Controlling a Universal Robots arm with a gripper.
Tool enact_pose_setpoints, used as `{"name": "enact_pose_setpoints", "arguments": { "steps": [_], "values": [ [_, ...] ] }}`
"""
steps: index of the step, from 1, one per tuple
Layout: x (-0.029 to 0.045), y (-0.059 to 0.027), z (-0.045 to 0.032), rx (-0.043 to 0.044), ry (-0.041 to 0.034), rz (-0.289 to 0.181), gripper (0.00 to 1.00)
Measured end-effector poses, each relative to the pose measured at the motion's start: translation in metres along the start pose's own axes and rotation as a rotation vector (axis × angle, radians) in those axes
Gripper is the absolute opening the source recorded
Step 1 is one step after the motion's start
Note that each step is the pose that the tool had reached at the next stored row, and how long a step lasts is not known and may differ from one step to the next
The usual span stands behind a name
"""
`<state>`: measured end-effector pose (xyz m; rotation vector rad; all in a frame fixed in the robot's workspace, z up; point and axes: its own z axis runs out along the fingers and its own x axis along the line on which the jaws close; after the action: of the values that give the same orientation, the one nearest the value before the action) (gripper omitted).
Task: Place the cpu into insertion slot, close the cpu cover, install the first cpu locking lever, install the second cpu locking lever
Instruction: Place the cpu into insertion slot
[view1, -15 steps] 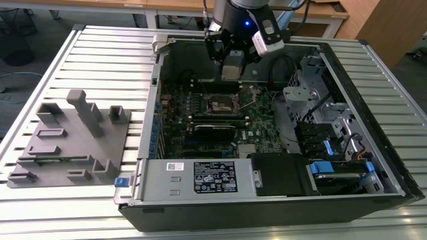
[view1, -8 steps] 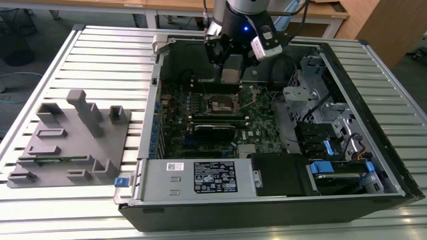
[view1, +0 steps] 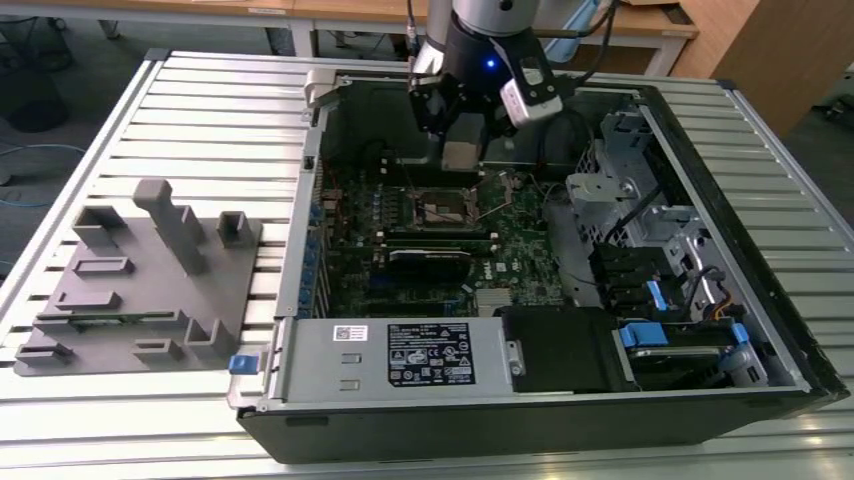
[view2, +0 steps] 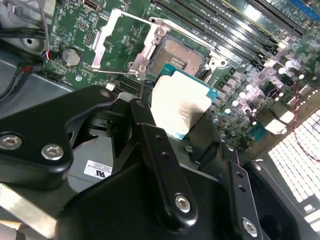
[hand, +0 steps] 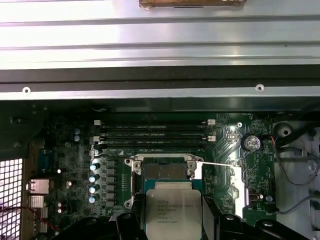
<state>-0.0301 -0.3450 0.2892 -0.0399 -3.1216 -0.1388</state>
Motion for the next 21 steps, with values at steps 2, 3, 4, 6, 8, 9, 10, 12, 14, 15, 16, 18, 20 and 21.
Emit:
{"name": "enact_pose_setpoints", "arguments": {
  "steps": [2,3,4,6,8,9,10,12,14,15,16,18,20,21],
  "values": [
    [0.0000,-0.0003,0.0031,0.0001,-0.0001,0.000,0.54],
    [-0.0001,-0.0004,0.0048,0.0001,-0.0001,0.000,0.54],
    [-0.0001,-0.0006,0.0066,0.0001,-0.0002,0.000,0.54],
    [-0.0001,-0.0009,0.0100,0.0001,-0.0004,0.000,0.54],
    [-0.0002,-0.0010,0.0118,0.0001,-0.0004,0.000,0.54],
    [-0.0002,-0.0011,0.0119,0.0003,-0.0003,0.000,0.54],
    [-0.0002,-0.0011,0.0119,0.0004,-0.0002,0.000,0.54],
    [-0.0002,-0.0011,0.0130,-0.0001,-0.0005,0.000,0.54],
    [0.0000,-0.0013,0.0146,0.0001,-0.0005,0.000,0.54],
    [0.0003,-0.0014,0.0156,0.0001,-0.0006,0.000,0.54],
    [0.0005,-0.0015,0.0165,0.0001,-0.0006,0.000,0.54],
    [0.0008,-0.0016,0.0175,0.0002,-0.0006,0.000,0.54],
    [0.0008,-0.0016,0.0175,0.0004,-0.0005,0.000,0.54],
    [0.0008,-0.0016,0.0176,0.0001,-0.0006,0.000,0.54]
  ]
}}
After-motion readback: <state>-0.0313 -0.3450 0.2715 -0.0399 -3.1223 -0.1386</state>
